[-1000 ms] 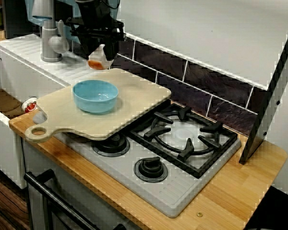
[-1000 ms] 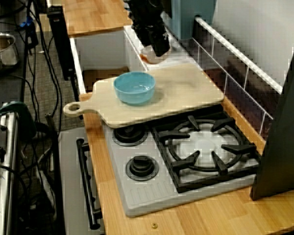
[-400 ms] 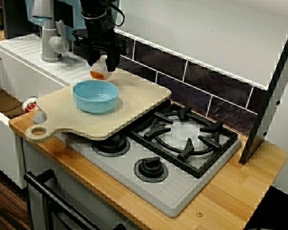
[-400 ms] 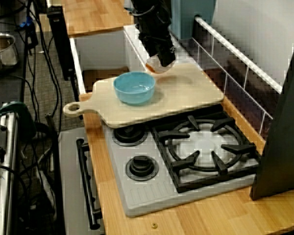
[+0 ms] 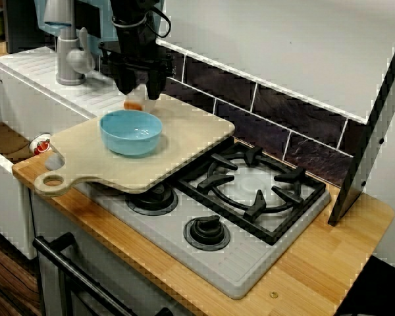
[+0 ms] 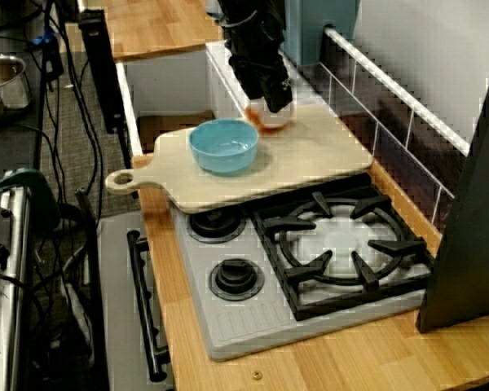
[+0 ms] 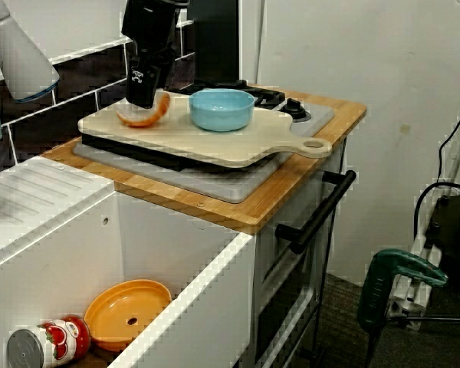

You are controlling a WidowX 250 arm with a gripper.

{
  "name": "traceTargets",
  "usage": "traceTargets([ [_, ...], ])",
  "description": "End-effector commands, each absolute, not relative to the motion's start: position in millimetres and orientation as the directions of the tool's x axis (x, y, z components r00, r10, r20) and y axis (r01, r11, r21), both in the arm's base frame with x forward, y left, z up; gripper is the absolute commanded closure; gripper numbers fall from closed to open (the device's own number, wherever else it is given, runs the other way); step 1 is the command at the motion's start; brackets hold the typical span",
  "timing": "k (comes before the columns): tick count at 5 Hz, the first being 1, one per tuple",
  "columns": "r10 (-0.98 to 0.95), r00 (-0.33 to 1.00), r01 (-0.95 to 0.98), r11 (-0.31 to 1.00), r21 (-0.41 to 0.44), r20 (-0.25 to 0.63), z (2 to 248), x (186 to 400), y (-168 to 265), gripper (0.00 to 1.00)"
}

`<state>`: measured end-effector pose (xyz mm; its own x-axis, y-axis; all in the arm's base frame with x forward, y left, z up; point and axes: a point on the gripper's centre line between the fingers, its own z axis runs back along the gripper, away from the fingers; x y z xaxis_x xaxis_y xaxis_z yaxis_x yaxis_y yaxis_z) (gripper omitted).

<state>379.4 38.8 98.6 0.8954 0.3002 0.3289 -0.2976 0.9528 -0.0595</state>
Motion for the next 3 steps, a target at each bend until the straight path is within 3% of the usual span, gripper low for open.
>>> traceTargets([
  [1, 0.291, 0.878, -0.285, 0.956, -0.074, 0.379, 121.2, 377.8, 43.4, 0.0],
  [3, 0.295, 0.878, -0.284, 0.955, -0.086, 0.378, 129.0, 369.9, 43.3, 0.0],
])
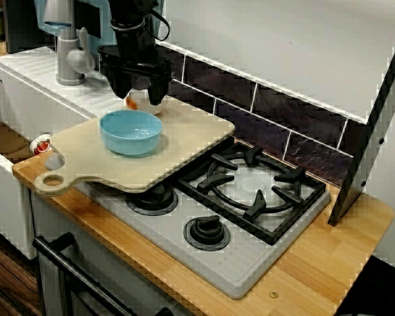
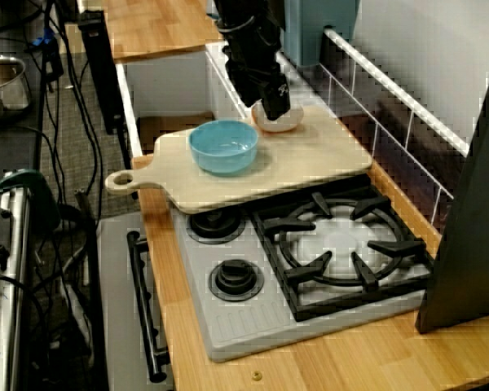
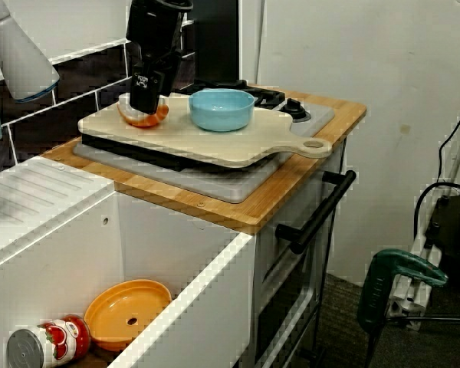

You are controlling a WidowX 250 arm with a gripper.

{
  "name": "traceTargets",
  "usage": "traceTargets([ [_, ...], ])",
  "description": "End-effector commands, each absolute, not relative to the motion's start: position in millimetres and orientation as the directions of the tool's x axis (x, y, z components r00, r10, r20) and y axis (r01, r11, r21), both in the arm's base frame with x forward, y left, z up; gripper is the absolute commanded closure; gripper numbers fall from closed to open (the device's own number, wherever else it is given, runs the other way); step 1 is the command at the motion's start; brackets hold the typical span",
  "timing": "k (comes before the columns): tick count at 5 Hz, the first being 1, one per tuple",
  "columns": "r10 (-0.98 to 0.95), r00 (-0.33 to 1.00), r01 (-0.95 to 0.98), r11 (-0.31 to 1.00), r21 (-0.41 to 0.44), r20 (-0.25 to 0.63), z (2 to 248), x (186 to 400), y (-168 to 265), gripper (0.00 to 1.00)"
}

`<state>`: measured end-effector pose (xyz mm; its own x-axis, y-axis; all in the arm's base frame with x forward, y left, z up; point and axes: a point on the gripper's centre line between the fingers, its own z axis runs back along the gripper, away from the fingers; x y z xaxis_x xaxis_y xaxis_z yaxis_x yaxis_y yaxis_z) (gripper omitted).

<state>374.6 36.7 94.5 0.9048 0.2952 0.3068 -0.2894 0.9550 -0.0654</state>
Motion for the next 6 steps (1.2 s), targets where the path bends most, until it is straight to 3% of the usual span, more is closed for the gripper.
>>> traceTargets([
  [1, 0.295, 0.876, -0.278, 0.955, -0.1, 0.383, 136, 364, 43, 0.0],
  [6, 0.098, 0.908, -0.085, 0.995, -0.049, 0.407, 132, 325, 41, 0.0],
])
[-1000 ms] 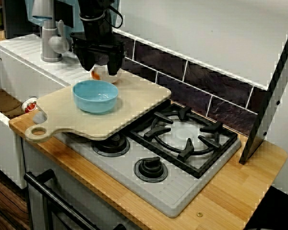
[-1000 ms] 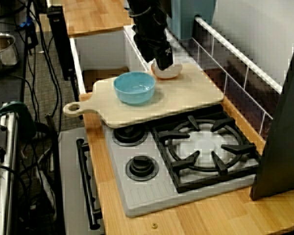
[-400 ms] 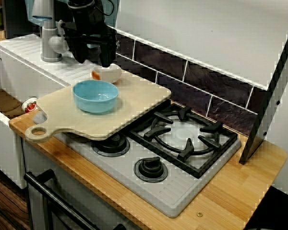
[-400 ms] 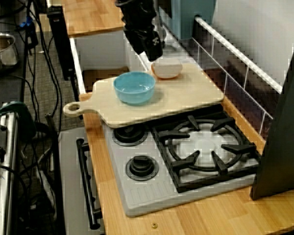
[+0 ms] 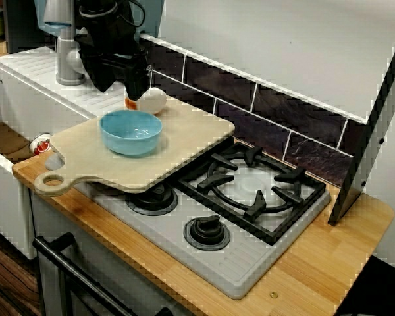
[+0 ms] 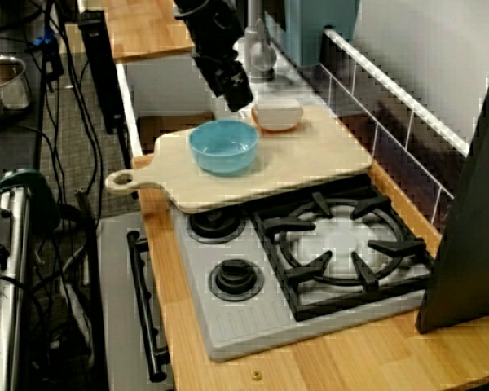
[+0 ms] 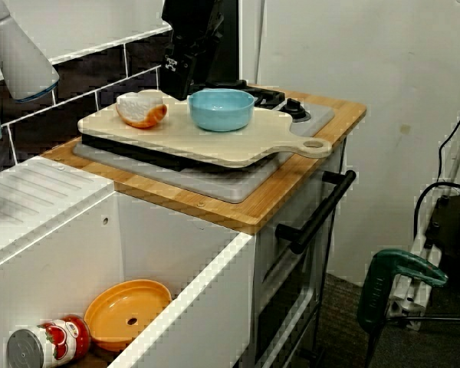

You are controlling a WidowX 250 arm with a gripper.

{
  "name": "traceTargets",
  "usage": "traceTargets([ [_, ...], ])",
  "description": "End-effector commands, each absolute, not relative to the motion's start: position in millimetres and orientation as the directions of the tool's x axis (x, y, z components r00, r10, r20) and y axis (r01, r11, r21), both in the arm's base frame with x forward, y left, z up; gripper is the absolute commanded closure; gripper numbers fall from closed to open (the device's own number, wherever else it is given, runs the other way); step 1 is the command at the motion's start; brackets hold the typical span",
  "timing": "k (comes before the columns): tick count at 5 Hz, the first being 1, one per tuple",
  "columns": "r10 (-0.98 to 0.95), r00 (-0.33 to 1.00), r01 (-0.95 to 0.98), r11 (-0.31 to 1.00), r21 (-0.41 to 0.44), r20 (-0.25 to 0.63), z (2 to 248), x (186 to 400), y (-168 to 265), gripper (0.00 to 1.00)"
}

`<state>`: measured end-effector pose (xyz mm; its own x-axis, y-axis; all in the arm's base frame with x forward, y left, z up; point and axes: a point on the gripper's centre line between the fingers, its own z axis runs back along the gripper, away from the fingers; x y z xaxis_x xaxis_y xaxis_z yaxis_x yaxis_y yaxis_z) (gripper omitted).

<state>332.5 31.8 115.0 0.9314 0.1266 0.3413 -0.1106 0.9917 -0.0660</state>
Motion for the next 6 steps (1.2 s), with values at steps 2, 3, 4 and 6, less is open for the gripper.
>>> traceTargets([
  [2, 0.08, 0.917, -0.067, 0.997, -0.045, 0.391, 127, 320, 41, 0.0],
  [3, 0.074, 0.919, -0.065, 0.997, -0.035, 0.387, 119, 316, 42, 0.0],
  [4, 0.064, 0.919, -0.063, 0.998, -0.017, 0.39, 111, 312, 39, 0.0],
  [6, 0.072, 0.92, -0.076, 0.997, -0.005, 0.385, 102, 312, 38, 0.0],
])
